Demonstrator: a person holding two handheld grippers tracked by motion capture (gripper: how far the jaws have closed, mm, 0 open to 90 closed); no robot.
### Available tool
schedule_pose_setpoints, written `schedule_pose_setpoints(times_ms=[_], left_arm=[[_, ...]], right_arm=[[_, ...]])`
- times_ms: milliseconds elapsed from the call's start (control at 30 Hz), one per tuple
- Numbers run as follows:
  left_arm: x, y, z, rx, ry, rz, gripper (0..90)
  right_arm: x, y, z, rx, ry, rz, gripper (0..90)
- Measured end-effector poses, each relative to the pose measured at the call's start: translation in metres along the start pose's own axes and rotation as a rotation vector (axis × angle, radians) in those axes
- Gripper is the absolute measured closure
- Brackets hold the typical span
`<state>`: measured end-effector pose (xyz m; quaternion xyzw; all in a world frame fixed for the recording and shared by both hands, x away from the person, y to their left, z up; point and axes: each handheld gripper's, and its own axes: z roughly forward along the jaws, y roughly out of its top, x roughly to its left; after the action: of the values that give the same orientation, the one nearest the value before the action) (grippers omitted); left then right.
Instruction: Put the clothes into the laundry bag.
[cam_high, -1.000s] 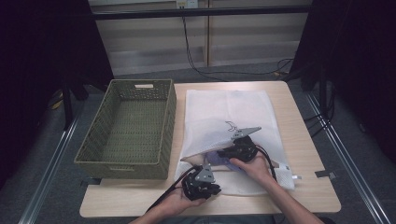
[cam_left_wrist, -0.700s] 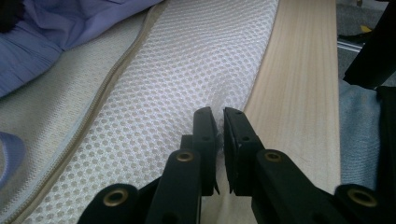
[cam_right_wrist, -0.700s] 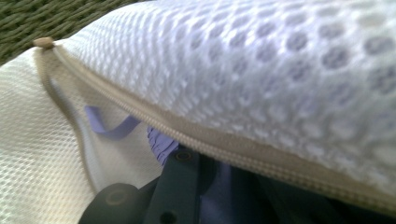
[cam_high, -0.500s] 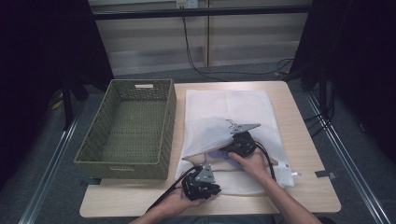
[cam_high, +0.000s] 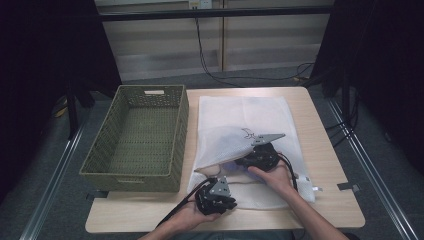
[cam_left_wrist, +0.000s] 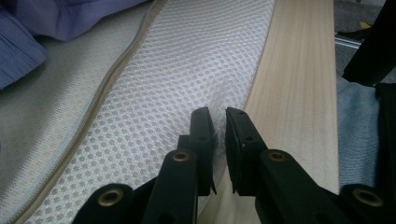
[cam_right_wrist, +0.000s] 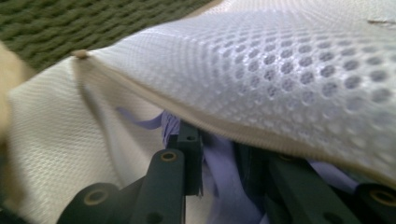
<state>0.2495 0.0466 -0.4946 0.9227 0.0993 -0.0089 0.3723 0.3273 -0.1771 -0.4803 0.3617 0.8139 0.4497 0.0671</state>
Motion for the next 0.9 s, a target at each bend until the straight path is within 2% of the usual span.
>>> schedule_pose_setpoints(times_ms=[100, 167, 233, 300, 333, 367, 400, 533, 567, 600, 667, 767, 833, 867, 900], left_arm=[[0.0, 0.001, 0.0, 0.006, -0.003, 0.006, 79.3], [0.0, 0.001, 0.001, 0.002, -0.008, -0.004, 78.2], [0.001, 0.003, 0.0, 0.024, -0.012, 0.002, 77.2], [0.0, 0.003, 0.0, 0.001, -0.019, -0.015, 76.0], [0.0, 0.005, 0.002, -0.015, -0.024, -0.011, 75.4], [-0.001, 0.007, 0.001, -0.005, -0.03, -0.006, 75.1], [-0.002, 0.008, 0.003, -0.024, -0.04, -0.014, 74.4], [-0.009, 0.017, 0.008, -0.04, -0.056, 0.008, 72.1], [-0.01, 0.019, 0.008, -0.009, -0.054, 0.015, 70.4], [-0.011, 0.019, 0.011, -0.02, -0.06, 0.014, 70.5], [-0.01, 0.021, 0.014, -0.01, -0.065, 0.035, 70.3], [-0.012, 0.024, 0.017, -0.028, -0.067, 0.021, 69.3], [-0.013, 0.024, 0.018, -0.012, -0.052, 0.037, 68.8], [-0.014, 0.022, 0.021, -0.015, -0.058, 0.033, 68.8], [-0.014, 0.022, 0.02, 0.012, -0.045, 0.043, 68.8]], right_arm=[[0.002, -0.002, -0.01, -0.017, 0.018, 0.004, 69.5], [0.003, -0.003, -0.016, -0.028, 0.021, 0.005, 65.9], [0.004, -0.002, -0.023, -0.045, 0.028, -0.001, 65.3], [0.004, -0.003, -0.029, -0.062, 0.044, 0.009, 63.7], [0.005, -0.004, -0.032, -0.062, 0.046, 0.006, 63.7], [0.005, -0.006, -0.034, -0.059, 0.039, 0.001, 63.2], [0.005, -0.009, -0.036, -0.058, 0.042, -0.003, 62.2], [0.005, -0.015, -0.048, -0.066, 0.057, -0.01, 58.2], [0.006, -0.016, -0.051, -0.071, 0.061, -0.015, 55.9], [0.006, -0.016, -0.055, -0.077, 0.058, -0.015, 53.9], [0.007, -0.018, -0.063, -0.092, 0.063, -0.022, 53.2], [0.006, -0.022, -0.072, -0.106, 0.056, -0.023, 50.2], [0.003, -0.026, -0.077, -0.099, 0.034, -0.01, 46.8], [0.001, -0.028, -0.077, -0.093, 0.021, -0.003, 45.1], [-0.001, -0.03, -0.077, -0.09, 0.012, 0.002, 43.0]])
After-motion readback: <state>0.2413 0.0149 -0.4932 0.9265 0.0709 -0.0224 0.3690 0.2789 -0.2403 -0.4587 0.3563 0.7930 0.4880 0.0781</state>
